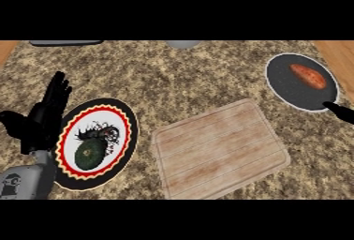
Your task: Pick the sweet potato from the cutting board and place it in the pan
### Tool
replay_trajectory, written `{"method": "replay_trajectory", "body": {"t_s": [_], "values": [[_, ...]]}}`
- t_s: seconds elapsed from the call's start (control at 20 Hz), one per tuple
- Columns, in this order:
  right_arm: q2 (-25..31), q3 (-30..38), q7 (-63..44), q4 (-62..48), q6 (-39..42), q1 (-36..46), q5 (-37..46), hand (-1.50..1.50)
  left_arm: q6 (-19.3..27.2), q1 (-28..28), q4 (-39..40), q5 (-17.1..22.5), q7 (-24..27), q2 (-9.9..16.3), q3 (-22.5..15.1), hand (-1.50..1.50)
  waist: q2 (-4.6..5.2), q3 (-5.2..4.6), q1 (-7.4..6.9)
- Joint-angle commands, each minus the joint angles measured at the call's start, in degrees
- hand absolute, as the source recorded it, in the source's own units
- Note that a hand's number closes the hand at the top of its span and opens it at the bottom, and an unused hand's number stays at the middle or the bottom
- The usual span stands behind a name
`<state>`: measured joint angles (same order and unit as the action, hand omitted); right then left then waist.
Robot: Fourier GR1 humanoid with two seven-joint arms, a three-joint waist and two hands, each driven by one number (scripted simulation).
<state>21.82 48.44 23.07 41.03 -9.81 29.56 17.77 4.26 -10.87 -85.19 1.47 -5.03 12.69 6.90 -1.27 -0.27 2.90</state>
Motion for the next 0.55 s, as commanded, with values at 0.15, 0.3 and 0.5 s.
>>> {"method": "replay_trajectory", "body": {"t_s": [0.15,0.3,0.5], "values": [[-8.61,-3.62,-7.6,22.59,4.68,-10.7,-1.82,-1.5,0.62,-1.37,0.45,-0.81,-1.05,0.71,0.41,0.0,-0.12,-0.14,1.55],[-11.57,-5.18,-14.49,34.81,7.46,-16.44,-2.52,-1.5,0.82,-0.32,-1.19,0.03,-2.19,-0.31,0.24,0.0,-0.13,-0.11,0.98],[-17.01,-7.97,-23.33,53.75,8.29,-25.8,-1.26,-1.5,-0.21,-0.27,0.15,-0.4,-0.41,-0.34,-0.37,0.0,0.62,0.05,-0.47]]}}
